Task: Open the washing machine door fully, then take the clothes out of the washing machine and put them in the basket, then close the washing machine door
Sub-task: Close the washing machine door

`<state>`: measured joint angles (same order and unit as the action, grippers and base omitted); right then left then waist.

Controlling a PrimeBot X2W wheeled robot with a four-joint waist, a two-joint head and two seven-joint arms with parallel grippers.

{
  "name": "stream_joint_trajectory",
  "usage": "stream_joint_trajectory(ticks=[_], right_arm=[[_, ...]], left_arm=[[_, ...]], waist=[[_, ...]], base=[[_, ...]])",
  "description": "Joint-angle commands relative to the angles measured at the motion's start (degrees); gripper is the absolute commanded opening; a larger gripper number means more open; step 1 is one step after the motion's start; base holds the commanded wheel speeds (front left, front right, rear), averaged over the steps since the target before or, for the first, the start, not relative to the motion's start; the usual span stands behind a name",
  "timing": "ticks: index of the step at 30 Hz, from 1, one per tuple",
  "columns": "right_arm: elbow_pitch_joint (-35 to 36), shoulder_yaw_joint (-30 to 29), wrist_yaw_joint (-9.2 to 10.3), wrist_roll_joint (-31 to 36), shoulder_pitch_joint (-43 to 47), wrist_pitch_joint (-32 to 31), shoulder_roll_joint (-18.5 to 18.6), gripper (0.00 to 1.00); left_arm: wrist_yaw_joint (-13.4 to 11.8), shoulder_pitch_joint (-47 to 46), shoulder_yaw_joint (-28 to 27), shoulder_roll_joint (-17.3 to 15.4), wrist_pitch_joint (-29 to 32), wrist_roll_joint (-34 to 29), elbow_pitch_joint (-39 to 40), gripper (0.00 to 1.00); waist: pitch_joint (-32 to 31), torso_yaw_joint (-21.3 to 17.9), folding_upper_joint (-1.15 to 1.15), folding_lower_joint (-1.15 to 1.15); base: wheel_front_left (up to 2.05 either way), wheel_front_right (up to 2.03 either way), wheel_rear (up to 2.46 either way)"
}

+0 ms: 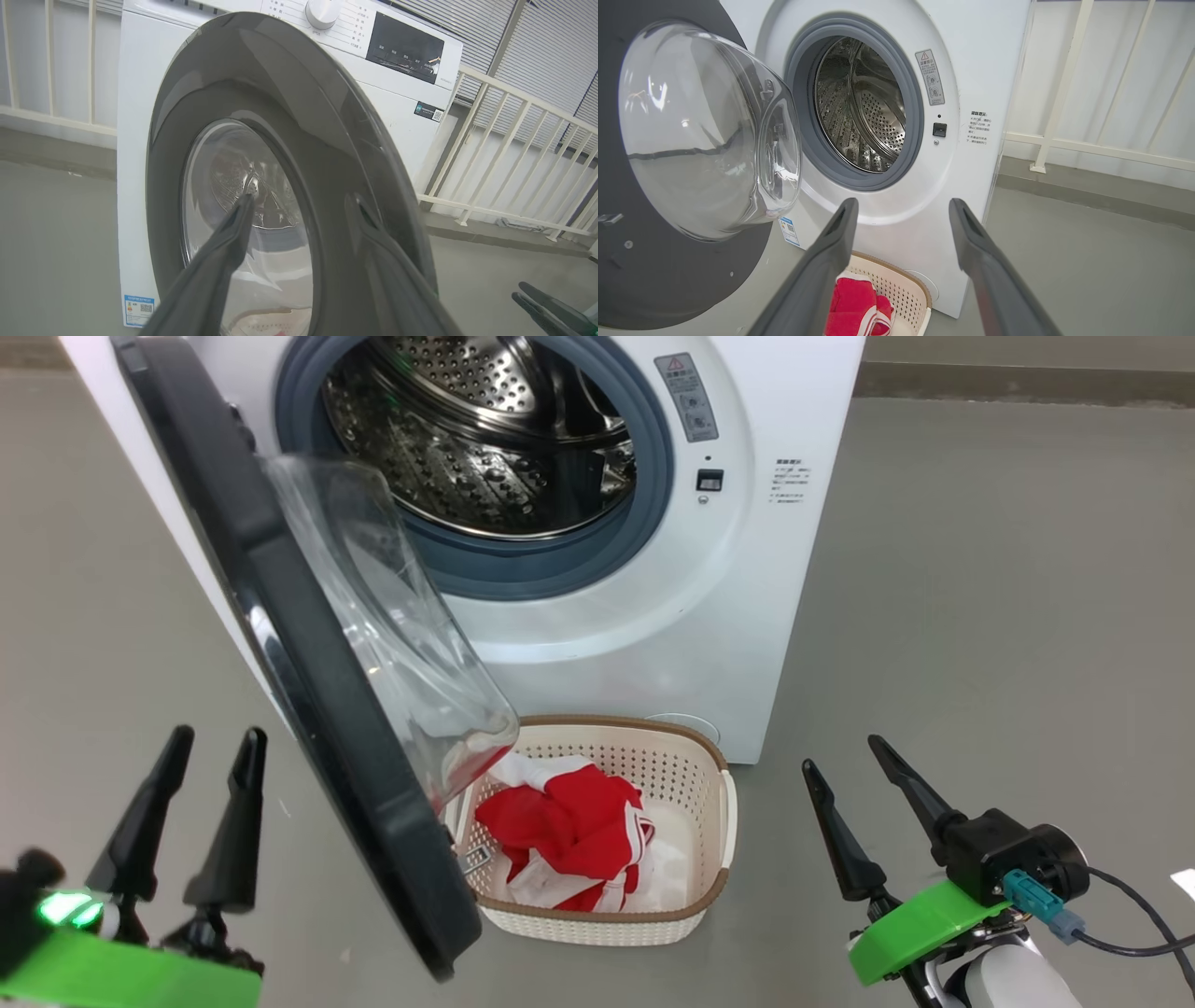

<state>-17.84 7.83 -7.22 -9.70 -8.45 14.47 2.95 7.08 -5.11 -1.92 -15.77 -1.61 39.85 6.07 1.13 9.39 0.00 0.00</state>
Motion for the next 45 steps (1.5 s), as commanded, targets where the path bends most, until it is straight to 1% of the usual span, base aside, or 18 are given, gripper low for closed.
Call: stream_joint_trajectory(ticks=[1, 4, 8, 17, 22, 26, 37, 45], right_arm=[[1.6, 0.8, -0.26, -0.4, -0.6, 0.5, -0.1, 1.0], [1.8, 0.3, -0.26, -0.4, -0.6, 0.5, -0.1, 1.0], [2.2, 0.0, -0.26, -0.6, -0.5, 0.5, -0.1, 1.0], [2.6, -0.6, -0.26, -1.2, 0.0, 0.5, -0.1, 1.0], [2.7, -1.0, -0.26, -1.4, 0.3, 0.5, -0.1, 1.0], [2.8, -1.2, -0.26, -1.6, 0.4, 0.5, -0.1, 1.0], [2.9, -1.3, -0.26, -1.7, 0.7, 0.5, -0.1, 1.0], [2.6, -1.5, -0.26, -1.7, 0.9, 0.5, -0.1, 1.0]], left_arm=[[0.3, -0.3, -0.9, -2.7, -3.8, -3.0, 1.1, 1.0], [0.3, 0.9, 0.3, -4.0, -8.2, -6.9, -0.2, 1.0], [-0.4, 2.7, 0.9, -4.7, -10.5, -11.1, -1.7, 1.0], [-1.7, 6.2, 0.9, -4.1, -12.4, -14.2, -2.5, 1.0], [-2.2, 7.7, 0.9, -2.9, -12.9, -15.2, -3.2, 1.0], [-2.1, 8.5, 1.1, -2.1, -13.2, -15.9, -3.8, 1.0], [-2.3, 8.6, 1.0, -2.1, -13.4, -19.1, -4.6, 1.0], [-1.8, 8.2, 0.1, -1.2, -13.4, -18.8, -4.9, 1.0]], waist=[[0.0, -0.5, 0.0, 0.0], [0.2, -1.0, 0.0, 0.0], [0.4, -1.9, 0.0, 0.0], [0.2, -3.1, 0.0, 0.0], [-0.2, -3.4, 0.0, 0.0], [-0.5, -3.5, 0.0, 0.0], [-0.5, -3.5, 0.0, 0.0], [-0.5, -3.5, 0.0, 0.0]], base=[[0.0, 0.0, 0.0], [0.0, 0.0, 0.0], [0.0, 0.0, 0.0], [0.0, 0.0, 0.0], [0.0, 0.0, 0.0], [0.0, 0.0, 0.0], [0.0, 0.0, 0.0], [0.0, 0.0, 0.0]])
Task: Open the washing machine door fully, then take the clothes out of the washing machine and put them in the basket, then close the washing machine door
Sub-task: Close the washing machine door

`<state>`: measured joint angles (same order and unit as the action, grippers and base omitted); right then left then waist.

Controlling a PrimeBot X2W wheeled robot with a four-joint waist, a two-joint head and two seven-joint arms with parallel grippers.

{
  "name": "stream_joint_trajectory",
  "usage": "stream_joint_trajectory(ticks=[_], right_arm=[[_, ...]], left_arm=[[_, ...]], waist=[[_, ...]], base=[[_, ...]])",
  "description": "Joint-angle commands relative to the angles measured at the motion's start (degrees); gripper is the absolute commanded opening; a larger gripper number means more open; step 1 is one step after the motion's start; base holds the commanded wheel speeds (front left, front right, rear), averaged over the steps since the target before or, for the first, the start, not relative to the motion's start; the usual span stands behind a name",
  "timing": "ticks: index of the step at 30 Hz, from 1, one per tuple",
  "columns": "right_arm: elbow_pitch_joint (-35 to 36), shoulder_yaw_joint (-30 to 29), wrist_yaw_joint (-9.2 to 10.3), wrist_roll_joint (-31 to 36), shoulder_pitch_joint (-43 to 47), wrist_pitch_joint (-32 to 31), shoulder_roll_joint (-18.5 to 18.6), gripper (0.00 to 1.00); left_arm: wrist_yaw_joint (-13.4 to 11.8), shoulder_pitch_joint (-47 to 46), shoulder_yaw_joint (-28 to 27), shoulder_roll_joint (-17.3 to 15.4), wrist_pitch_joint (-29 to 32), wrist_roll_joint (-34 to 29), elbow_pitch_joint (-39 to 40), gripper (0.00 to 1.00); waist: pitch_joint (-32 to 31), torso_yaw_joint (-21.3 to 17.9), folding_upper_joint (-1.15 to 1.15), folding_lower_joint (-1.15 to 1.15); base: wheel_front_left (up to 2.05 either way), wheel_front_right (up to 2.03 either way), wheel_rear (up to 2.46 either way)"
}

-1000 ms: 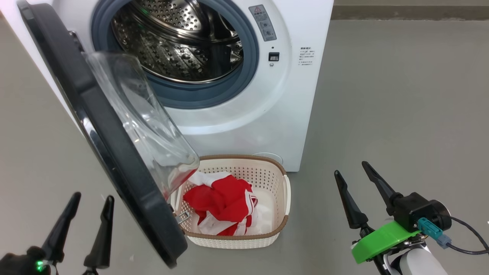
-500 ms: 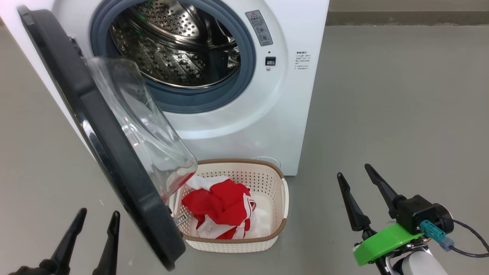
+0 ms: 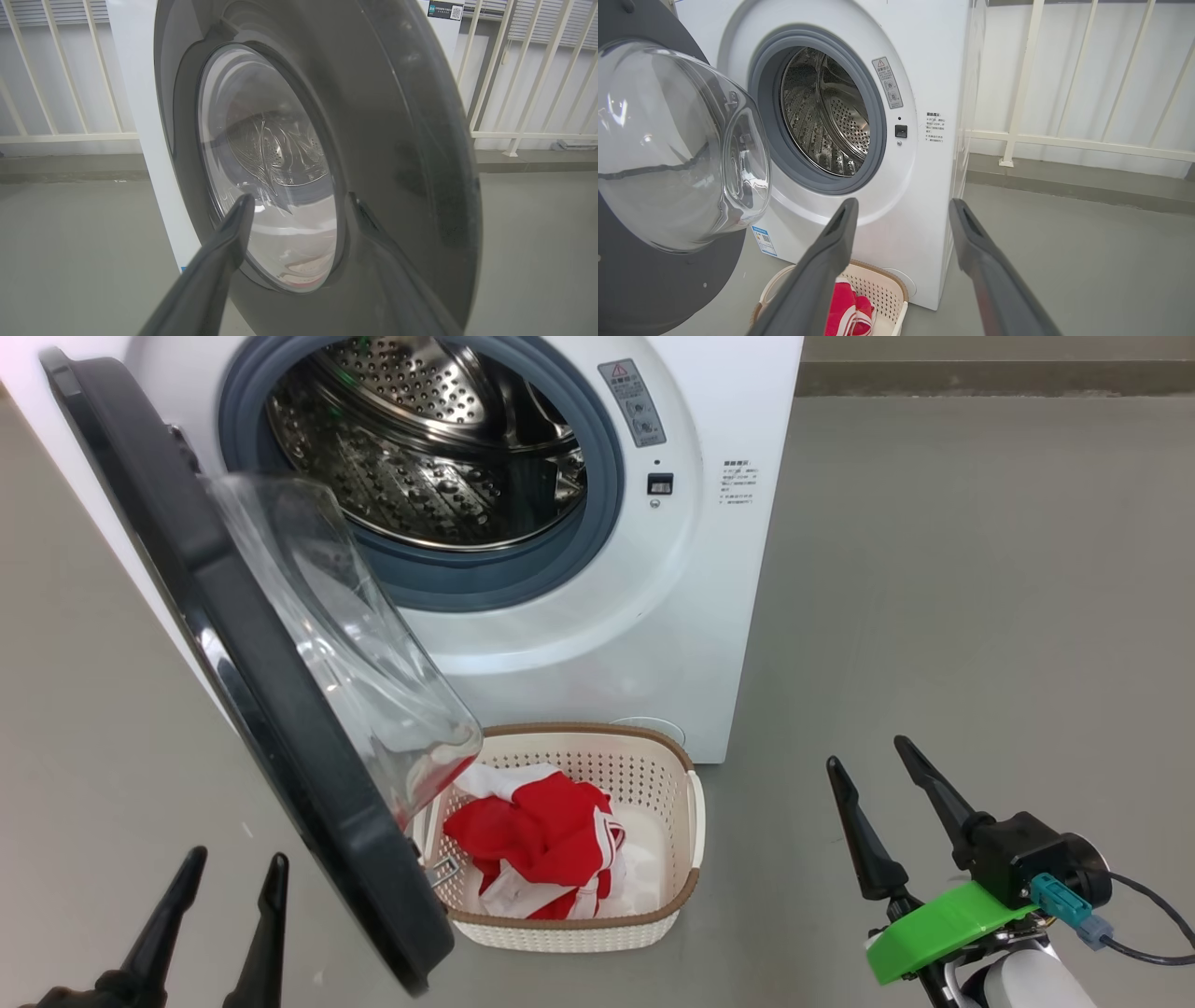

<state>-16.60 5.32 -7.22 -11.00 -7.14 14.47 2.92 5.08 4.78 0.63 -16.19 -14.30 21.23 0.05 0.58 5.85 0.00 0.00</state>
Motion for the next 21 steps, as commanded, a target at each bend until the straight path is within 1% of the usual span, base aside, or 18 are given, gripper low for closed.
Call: stream_joint_trajectory(ticks=[1, 3, 4, 5, 6, 10, 14, 16, 21], right_arm=[[1.4, 1.0, -0.26, -0.4, -0.4, 0.5, 0.0, 1.0], [1.4, 0.9, -0.26, -0.3, -0.3, 0.5, 0.0, 1.0], [1.4, 0.9, -0.26, -0.3, -0.3, 0.5, 0.0, 1.0], [1.4, 0.9, -0.26, -0.2, -0.2, 0.5, 0.0, 1.0], [1.3, 0.8, -0.26, -0.1, -0.2, 0.5, 0.0, 1.0], [1.2, 0.5, -0.26, 0.1, 0.0, 0.5, 0.0, 1.0], [1.1, 0.3, -0.26, 0.3, -0.2, 0.5, 0.0, 1.0], [1.1, 0.3, -0.26, 0.5, -0.3, 0.5, 0.0, 1.0], [1.1, 0.2, -0.26, 0.8, -0.4, 0.5, 0.0, 1.0]], left_arm=[[0.3, -1.7, -2.5, -0.8, -0.7, -0.3, 1.1, 1.0], [0.5, -2.0, -2.7, -0.5, -0.7, 0.3, 1.2, 1.0], [0.5, -2.1, -2.8, -0.6, -0.7, 0.5, 1.2, 0.48], [0.5, -2.3, -3.0, -0.5, -0.6, 0.9, 1.1, 0.31], [0.6, -2.7, -3.2, -0.6, -0.5, 1.3, 1.1, 0.0], [0.6, -4.3, -4.2, -0.5, 0.6, 3.7, 1.3, 0.0], [0.9, -7.1, -5.6, -0.4, 4.6, 9.6, 1.9, 0.0], [1.3, -8.8, -6.1, 0.3, 7.5, 14.9, 2.3, 0.0], [1.7, -13.2, -9.2, 2.5, 16.2, 31.9, 3.8, 0.0]], waist=[[0.0, 0.0, 0.0, 0.0], [0.0, 0.1, 0.0, 0.0], [0.0, 0.1, 0.0, 0.0], [0.0, 0.2, 0.0, 0.0], [0.0, 0.4, 0.0, 0.0], [0.0, 0.8, 0.0, 0.0], [0.2, 1.5, 0.0, 0.0], [0.3, 1.7, 0.0, 0.0], [0.6, 2.2, 0.0, 0.0]], base=[[0.0, 0.0, 0.0], [0.0, 0.0, 0.0], [0.0, 0.0, 0.0], [0.0, 0.0, 0.0], [0.0, 0.0, 0.0], [0.0, 0.0, 0.0], [0.0, 0.0, 0.0], [0.0, 0.0, 0.0], [0.0, 0.0, 0.0]])
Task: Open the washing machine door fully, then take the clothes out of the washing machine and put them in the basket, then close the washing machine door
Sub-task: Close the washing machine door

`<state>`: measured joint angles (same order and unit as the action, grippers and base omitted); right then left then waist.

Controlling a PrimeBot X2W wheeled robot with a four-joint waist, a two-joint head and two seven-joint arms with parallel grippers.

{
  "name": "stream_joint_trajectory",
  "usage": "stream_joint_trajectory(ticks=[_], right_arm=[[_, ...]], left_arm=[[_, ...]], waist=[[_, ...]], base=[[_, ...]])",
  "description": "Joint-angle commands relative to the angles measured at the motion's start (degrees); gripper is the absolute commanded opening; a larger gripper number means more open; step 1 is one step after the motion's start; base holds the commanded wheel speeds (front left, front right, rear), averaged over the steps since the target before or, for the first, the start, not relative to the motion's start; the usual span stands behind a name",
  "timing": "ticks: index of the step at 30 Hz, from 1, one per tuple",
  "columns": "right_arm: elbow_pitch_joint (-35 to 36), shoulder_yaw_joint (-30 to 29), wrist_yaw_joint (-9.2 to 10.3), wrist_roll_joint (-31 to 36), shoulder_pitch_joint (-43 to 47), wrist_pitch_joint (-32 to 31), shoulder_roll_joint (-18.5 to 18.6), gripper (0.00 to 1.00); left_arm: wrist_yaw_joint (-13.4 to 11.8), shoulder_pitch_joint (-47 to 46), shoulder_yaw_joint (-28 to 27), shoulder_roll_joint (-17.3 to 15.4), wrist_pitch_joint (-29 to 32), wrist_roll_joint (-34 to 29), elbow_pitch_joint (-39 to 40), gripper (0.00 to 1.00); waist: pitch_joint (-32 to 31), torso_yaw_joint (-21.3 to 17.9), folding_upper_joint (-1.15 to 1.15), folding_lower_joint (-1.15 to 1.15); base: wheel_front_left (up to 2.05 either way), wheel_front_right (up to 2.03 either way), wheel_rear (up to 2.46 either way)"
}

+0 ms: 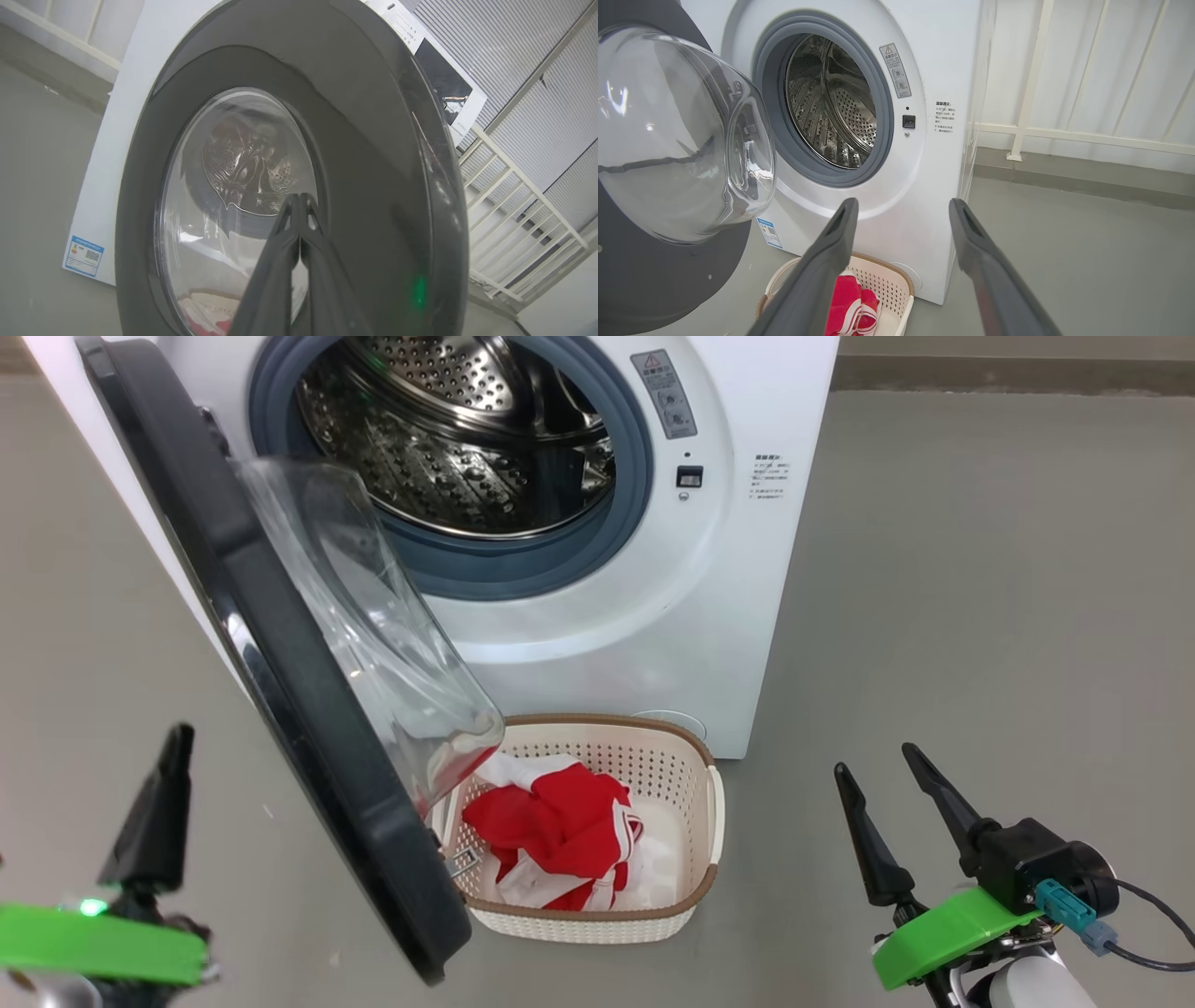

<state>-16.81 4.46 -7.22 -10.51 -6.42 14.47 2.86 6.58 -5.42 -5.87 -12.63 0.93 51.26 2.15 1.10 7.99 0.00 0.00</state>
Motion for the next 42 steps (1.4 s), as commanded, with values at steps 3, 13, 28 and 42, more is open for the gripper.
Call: stream_joint_trajectory(ticks=[3, 13, 28, 42], right_arm=[[1.3, 1.2, -0.26, 0.3, -1.2, 0.5, 0.0, 1.0], [1.2, 1.4, -0.26, 0.6, -1.9, 0.5, 0.0, 1.0], [1.3, 1.3, -0.26, 0.2, -3.0, 0.5, 0.0, 1.0], [1.7, 1.5, -0.26, -0.4, -3.7, 0.5, 0.0, 1.0]], left_arm=[[-2.2, -5.7, -5.5, 0.3, 6.3, 11.7, 2.4, 0.0], [-19.3, -14.3, -11.3, 1.8, 19.2, 29.9, 2.6, 0.0], [-27.9, -16.9, -10.7, 3.3, 27.3, 37.5, 7.5, 0.0], [-27.7, -16.3, -9.7, 6.4, 26.3, 38.1, 8.6, 0.0]], waist=[[0.4, 0.1, 0.0, 0.0], [1.7, -0.2, 0.0, 0.0], [3.3, -1.4, 0.0, 0.0], [4.8, -3.2, 0.0, 0.0]], base=[[0.0, 0.0, 0.0], [0.0, 0.0, 0.0], [0.0, 0.0, 0.0], [0.0, 0.0, 0.0]])
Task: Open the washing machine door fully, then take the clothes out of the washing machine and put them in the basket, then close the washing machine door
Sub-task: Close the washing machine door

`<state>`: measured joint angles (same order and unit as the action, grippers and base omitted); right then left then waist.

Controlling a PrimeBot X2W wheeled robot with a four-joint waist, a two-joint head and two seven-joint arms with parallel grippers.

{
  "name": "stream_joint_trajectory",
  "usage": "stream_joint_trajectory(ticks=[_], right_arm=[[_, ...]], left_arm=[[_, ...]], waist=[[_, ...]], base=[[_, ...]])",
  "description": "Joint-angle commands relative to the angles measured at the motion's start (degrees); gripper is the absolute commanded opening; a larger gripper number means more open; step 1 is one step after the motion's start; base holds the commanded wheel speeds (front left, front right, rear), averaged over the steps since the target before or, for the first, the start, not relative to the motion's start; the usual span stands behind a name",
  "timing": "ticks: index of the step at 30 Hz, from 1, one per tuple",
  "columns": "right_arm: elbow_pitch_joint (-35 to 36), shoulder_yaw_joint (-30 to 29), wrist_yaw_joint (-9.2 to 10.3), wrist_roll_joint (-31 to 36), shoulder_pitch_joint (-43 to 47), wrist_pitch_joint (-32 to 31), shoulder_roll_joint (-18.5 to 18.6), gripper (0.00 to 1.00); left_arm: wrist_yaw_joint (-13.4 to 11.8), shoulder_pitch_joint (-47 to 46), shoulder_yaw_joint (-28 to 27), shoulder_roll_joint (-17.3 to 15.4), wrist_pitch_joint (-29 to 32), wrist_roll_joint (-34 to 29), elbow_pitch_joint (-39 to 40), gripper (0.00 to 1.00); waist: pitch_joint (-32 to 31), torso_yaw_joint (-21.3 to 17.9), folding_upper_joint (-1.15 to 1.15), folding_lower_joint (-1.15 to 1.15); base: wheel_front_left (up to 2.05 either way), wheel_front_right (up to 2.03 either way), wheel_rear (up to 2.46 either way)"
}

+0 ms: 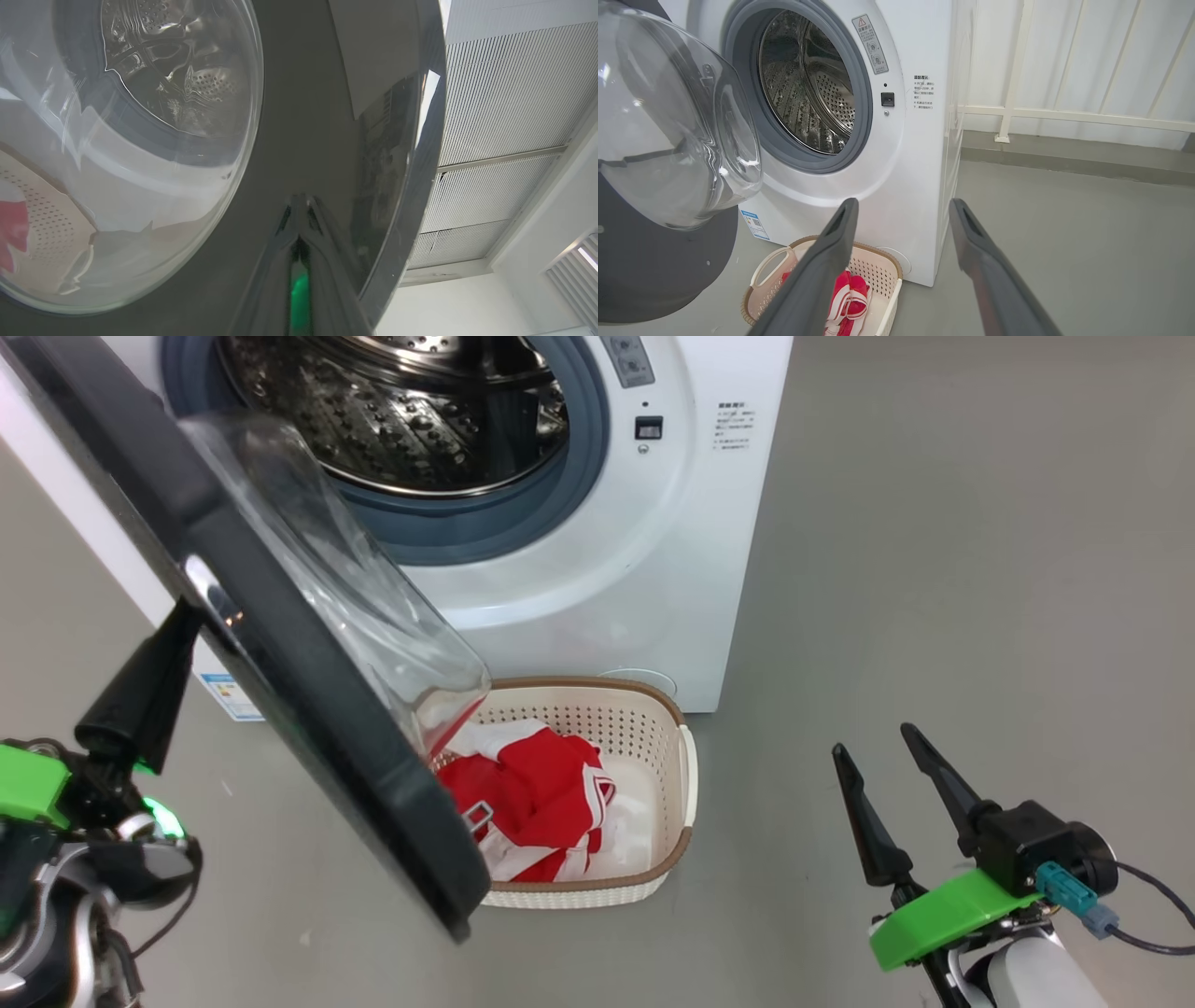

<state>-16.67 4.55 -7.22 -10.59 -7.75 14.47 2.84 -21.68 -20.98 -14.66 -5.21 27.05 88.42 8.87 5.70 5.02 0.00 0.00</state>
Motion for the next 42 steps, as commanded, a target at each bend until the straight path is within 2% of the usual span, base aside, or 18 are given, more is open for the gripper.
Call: stream_joint_trajectory(ticks=[1, 14, 31, 42], right_arm=[[1.5, 1.4, -0.26, -0.3, -2.5, 0.5, 0.0, 1.0], [1.5, 1.4, -0.26, -0.2, -3.6, 0.5, 0.0, 1.0], [0.3, 1.7, -0.26, -1.1, -5.0, 0.5, 0.0, 1.0], [0.4, 1.8, -0.26, -0.6, -5.6, 0.5, 0.0, 1.0]], left_arm=[[0.7, -0.8, -0.8, -0.8, 0.0, 1.2, 1.8, 0.0], [2.9, -3.1, 0.5, 1.7, -3.1, 4.3, 0.6, 0.0], [9.5, -8.4, 3.6, 2.3, -8.5, 7.2, -5.6, 0.0], [12.2, -12.4, 3.9, 2.3, -11.0, 8.1, -9.9, 0.0]], waist=[[0.3, -0.4, 0.0, 0.0], [1.9, -3.2, 0.0, 0.0], [4.5, -9.4, 0.0, 0.0], [6.0, -11.8, 0.0, 0.0]], base=[[0.0, 0.0, 0.0], [0.0, 0.0, 0.0], [0.0, 0.0, 0.0], [0.0, 0.0, 0.0]])
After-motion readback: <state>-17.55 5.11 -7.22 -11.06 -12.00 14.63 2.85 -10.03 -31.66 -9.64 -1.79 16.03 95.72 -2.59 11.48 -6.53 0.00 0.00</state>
